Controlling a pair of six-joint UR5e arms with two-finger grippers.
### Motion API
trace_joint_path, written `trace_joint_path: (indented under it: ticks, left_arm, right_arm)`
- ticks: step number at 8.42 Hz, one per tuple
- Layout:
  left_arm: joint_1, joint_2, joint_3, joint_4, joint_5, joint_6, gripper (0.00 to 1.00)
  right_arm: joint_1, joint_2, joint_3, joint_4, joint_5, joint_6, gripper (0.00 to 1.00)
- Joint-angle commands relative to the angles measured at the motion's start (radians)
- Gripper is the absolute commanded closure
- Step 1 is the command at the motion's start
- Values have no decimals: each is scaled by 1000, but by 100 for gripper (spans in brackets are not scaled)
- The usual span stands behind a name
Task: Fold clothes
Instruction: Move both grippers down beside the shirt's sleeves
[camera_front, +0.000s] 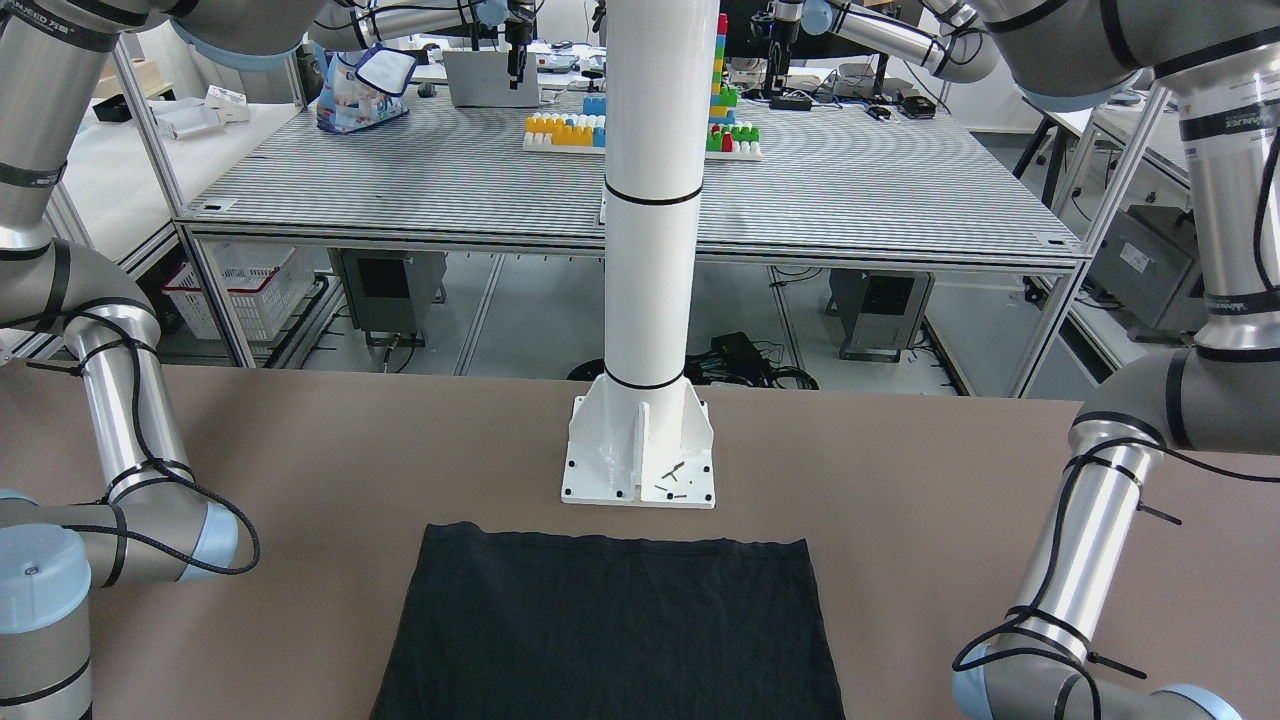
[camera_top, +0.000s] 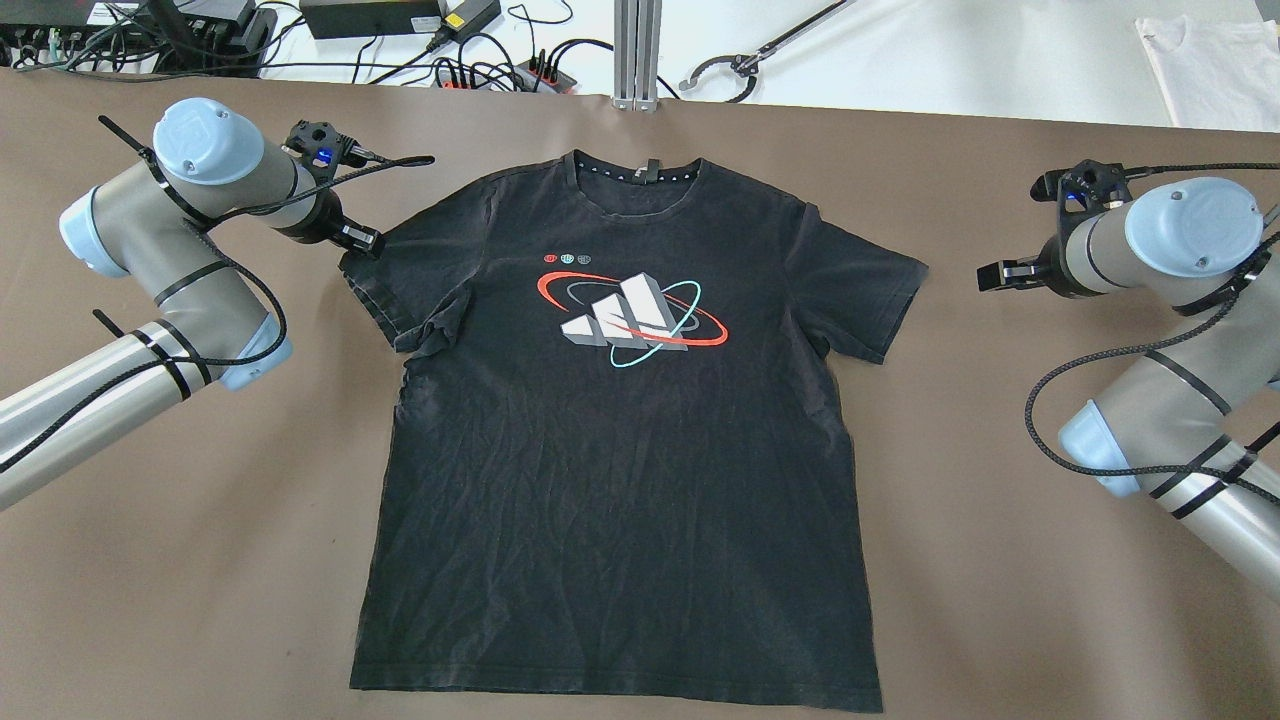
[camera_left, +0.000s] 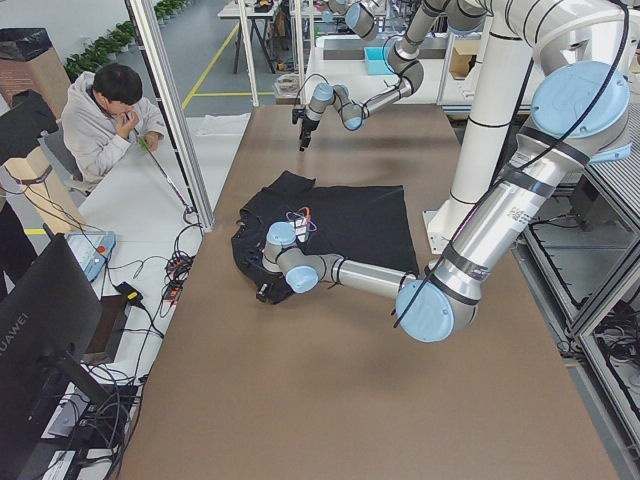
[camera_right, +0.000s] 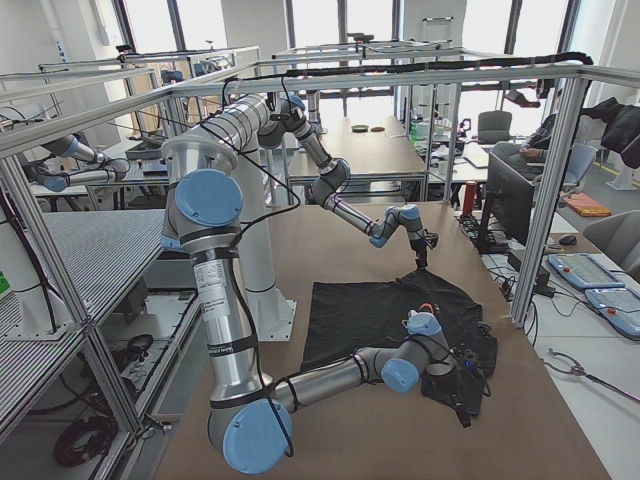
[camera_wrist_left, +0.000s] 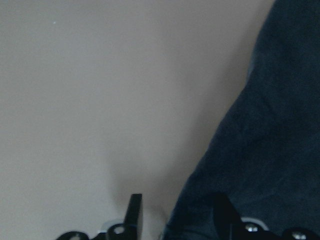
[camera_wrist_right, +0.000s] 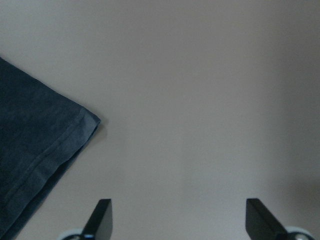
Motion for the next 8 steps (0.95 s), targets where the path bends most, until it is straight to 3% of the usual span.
trace_joint_path:
  ticks: [1,4,7,8]
  left_arm:
    - [-1,7,-3,0,-5,4,48]
    - [-1,13,-11,-3,-7,7,62]
    - [-2,33,-25,-32,-8,6,67]
    - [-1,38,-26,-34,-8,6,78]
  right_arm:
    - [0,0,1,0,-1,-1,6]
    - [-2,-1,4,0,-1,1,6]
    - [-8,-2,4,0,-1,4,6]
    - [-9,-2,4,2,-1,5,6]
